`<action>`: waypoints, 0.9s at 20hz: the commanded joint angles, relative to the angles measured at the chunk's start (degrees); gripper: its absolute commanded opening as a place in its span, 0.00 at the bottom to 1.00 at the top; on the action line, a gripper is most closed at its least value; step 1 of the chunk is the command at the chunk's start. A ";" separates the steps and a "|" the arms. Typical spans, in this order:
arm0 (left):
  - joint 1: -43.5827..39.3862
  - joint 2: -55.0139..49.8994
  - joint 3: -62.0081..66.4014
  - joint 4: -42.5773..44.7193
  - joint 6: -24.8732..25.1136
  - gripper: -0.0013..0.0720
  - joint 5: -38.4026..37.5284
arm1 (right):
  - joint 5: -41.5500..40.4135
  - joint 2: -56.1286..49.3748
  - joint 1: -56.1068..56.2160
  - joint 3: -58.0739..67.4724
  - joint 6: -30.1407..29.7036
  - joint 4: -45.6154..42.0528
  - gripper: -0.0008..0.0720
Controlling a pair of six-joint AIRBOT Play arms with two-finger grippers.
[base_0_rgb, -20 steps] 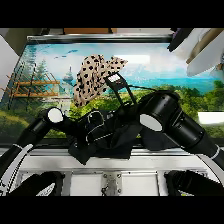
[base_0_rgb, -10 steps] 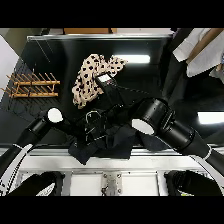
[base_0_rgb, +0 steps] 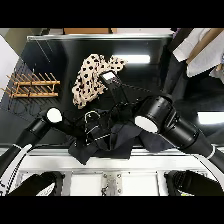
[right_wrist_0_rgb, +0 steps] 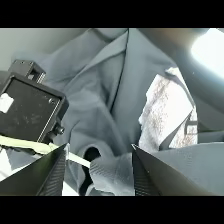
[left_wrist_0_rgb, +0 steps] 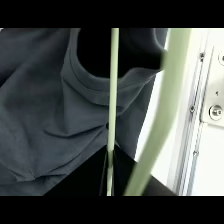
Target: Fold the clothes and pants, and hang the long-sleeved shirts on hangers.
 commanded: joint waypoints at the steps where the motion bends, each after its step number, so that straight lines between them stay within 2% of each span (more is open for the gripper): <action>1: 0.04 -0.04 0.07 -0.07 -0.35 0.03 0.33 | 5.27 1.25 -1.42 0.02 -0.79 1.36 0.70; 4: 0.04 -0.04 0.07 -0.07 -0.35 0.03 0.35 | 7.23 2.69 -5.18 0.04 -7.52 5.77 0.71; 7: 0.04 -0.04 0.07 -0.07 -0.35 0.03 0.35 | 8.90 4.07 -13.77 0.04 -20.06 19.30 0.71; 9: 0.04 -0.04 0.07 -0.07 -0.35 0.03 0.35 | 10.10 4.28 -20.48 0.02 -24.15 26.53 0.71; 11: 0.04 -0.04 0.07 -0.07 -0.35 0.03 0.35 | 10.32 4.31 -24.37 0.02 -26.18 27.36 0.71; 12: 0.04 -0.04 0.07 -0.07 -0.35 0.03 0.35 | 10.75 4.31 -25.79 0.02 -29.33 27.43 0.71; 14: 0.04 -0.04 0.07 -0.07 -0.35 0.03 0.31 | 14.47 4.22 -29.14 0.02 -39.89 31.23 0.71; 16: 0.04 -0.04 0.07 -0.07 -0.35 0.03 0.37 | 16.22 4.02 -32.50 0.02 -46.73 33.66 0.71; 18: 0.04 -0.04 0.04 -0.07 -0.35 0.03 0.37 | 15.41 4.02 -34.05 0.00 -47.23 33.59 0.71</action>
